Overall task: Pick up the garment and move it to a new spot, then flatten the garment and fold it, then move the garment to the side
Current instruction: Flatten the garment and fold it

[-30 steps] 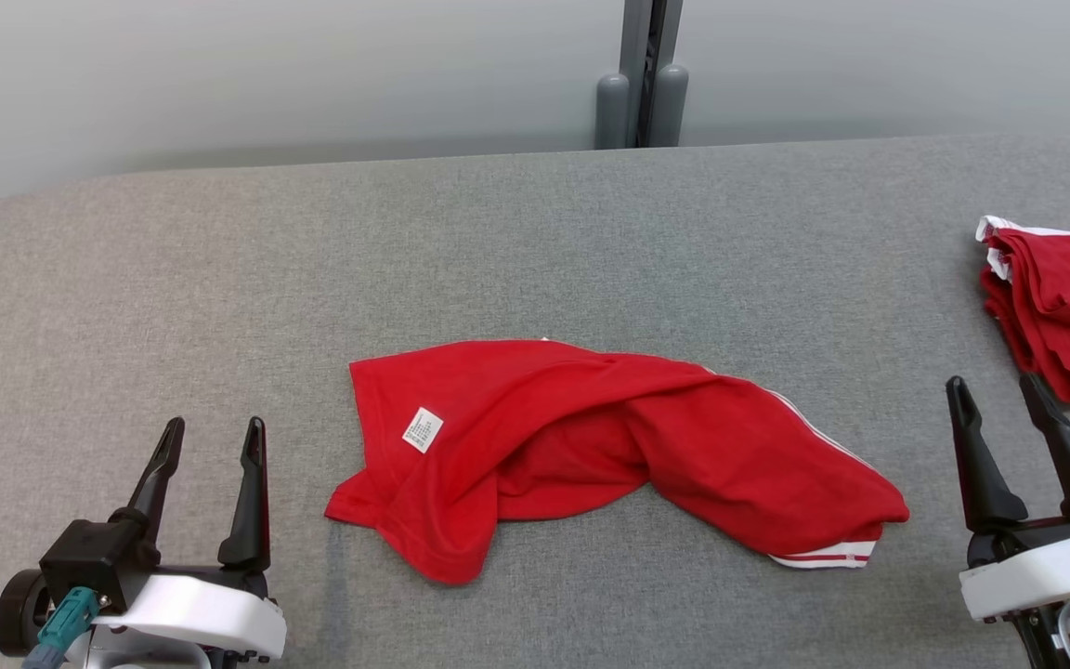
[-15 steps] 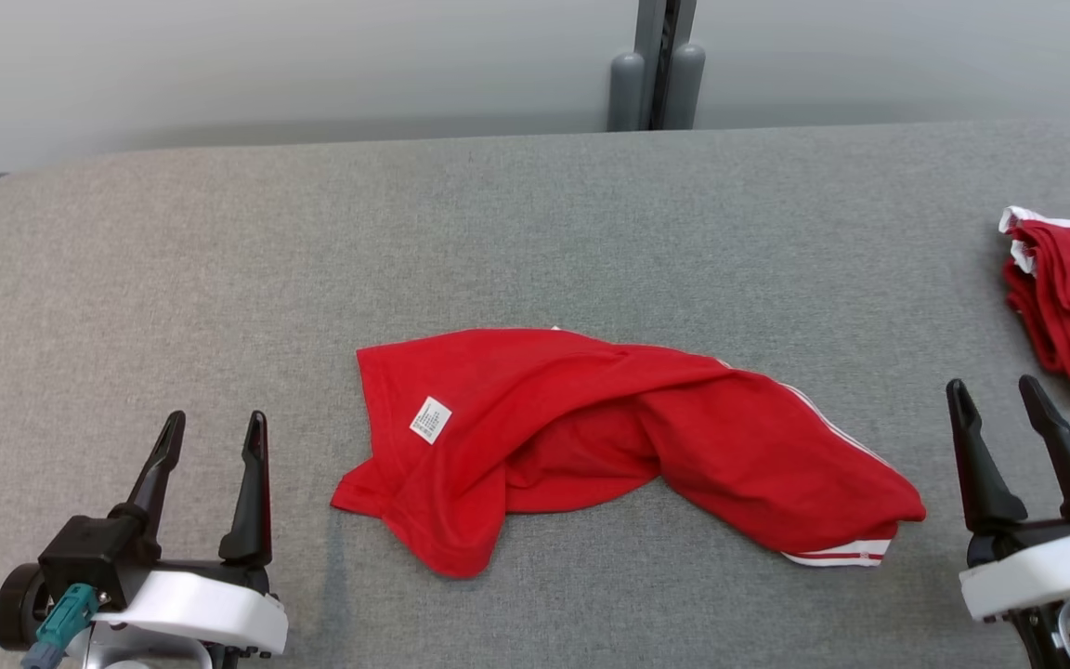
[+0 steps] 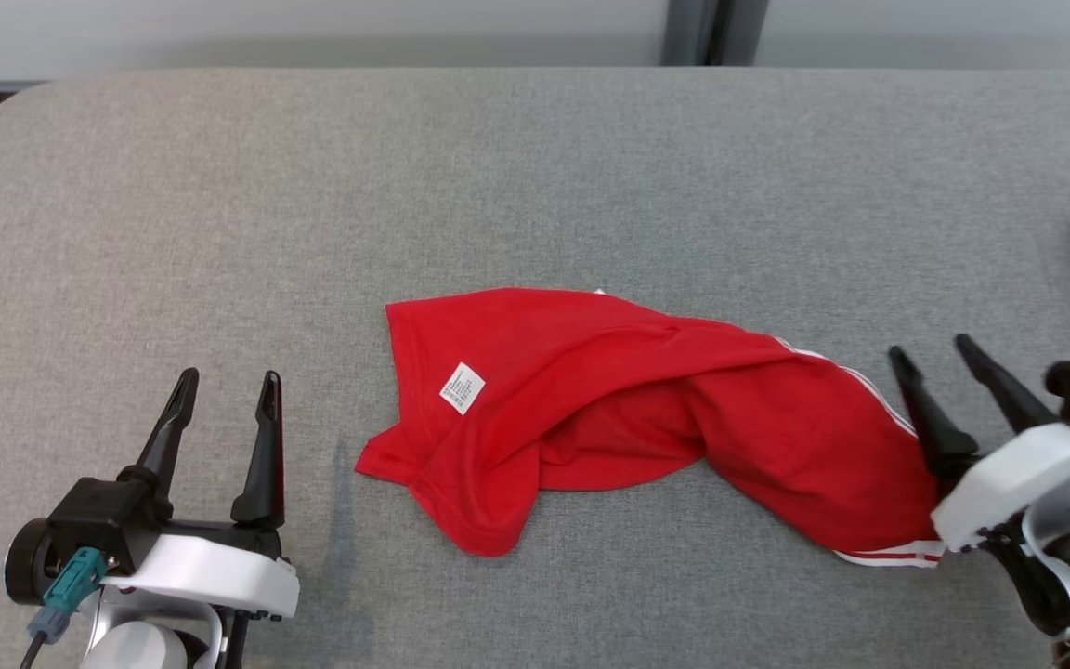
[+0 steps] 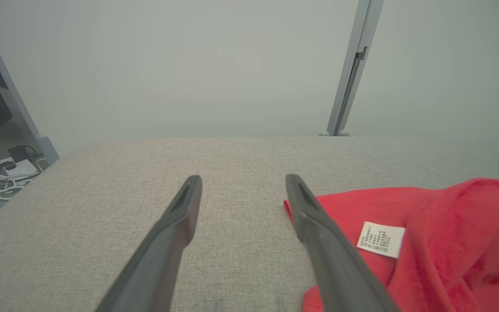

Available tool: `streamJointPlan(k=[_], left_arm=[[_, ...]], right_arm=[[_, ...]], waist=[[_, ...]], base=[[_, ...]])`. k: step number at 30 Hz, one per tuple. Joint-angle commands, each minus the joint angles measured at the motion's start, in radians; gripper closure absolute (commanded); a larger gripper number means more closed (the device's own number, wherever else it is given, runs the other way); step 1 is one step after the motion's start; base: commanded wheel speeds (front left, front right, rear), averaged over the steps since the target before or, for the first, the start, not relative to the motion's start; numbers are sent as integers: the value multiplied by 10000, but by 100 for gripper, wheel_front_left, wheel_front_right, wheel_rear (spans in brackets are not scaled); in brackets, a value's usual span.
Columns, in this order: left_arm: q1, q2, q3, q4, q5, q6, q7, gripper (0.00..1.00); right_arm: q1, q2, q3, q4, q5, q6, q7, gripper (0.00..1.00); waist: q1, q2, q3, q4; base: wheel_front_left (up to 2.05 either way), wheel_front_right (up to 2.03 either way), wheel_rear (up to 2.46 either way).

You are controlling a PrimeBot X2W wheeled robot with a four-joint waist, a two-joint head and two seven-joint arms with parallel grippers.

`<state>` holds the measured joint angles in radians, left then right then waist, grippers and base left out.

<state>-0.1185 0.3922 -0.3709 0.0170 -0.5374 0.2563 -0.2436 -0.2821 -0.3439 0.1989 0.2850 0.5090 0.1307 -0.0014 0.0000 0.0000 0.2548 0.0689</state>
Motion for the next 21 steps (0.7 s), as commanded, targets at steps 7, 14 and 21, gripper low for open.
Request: streamJointPlan(k=[7, 14, 21], left_arm=[[-440, -125, 32, 232, 101, -139, -117, 0], [-606, -209, 0, 394, 113, -245, -158, 0], [-673, -265, 38, 492, 115, -354, -174, 0]], right_arm=[[-710, -661, 2240, 568, 1309, 1, 745, 0], [-791, -845, 3495, 1105, 2526, 1, 1572, 50], [-1198, -1138, 3718, 1306, 2957, -28, 1225, 100]], waist=[[0, 0, 301, 82], [0, 0, 390, 37], [0, 0, 434, 110]], base=[[0, 0, 0], [0, 0, 0], [0, 0, 0]])
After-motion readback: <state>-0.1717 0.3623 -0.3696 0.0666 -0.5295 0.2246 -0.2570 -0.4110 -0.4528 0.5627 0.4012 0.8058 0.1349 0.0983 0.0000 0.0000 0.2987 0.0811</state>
